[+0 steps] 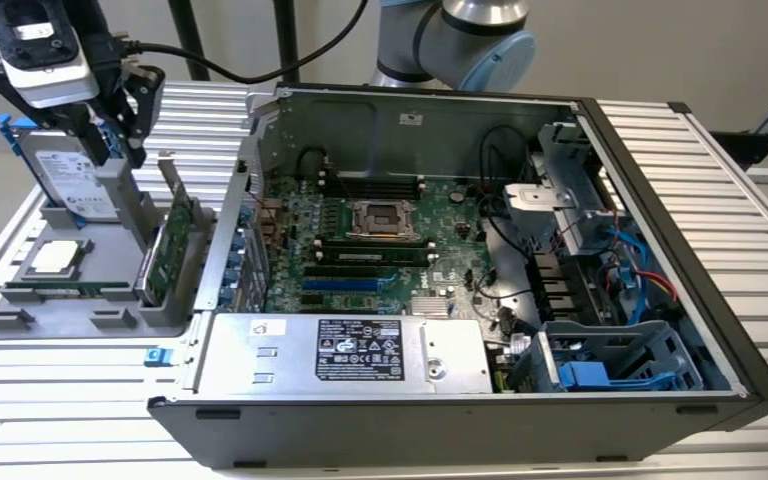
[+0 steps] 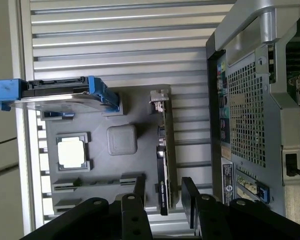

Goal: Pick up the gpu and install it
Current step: 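Pick up the gpu and move the gpu toward the slot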

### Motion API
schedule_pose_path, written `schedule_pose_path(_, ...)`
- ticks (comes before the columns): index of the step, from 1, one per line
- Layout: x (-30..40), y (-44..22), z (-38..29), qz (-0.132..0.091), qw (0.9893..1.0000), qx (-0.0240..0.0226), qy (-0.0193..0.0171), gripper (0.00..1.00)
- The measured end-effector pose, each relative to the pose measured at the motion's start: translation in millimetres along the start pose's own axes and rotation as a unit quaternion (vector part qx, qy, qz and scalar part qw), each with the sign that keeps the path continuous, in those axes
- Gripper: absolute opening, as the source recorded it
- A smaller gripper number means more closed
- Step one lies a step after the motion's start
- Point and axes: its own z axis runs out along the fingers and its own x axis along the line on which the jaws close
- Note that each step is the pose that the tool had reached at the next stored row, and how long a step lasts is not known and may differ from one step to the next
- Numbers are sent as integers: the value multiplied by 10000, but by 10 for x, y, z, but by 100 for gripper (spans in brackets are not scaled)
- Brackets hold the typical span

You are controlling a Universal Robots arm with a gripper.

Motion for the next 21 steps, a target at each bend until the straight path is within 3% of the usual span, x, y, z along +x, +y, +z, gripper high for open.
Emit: schedule_pose_path(21, -8, -5, 117, 0, 10000, 0, 0, 100)
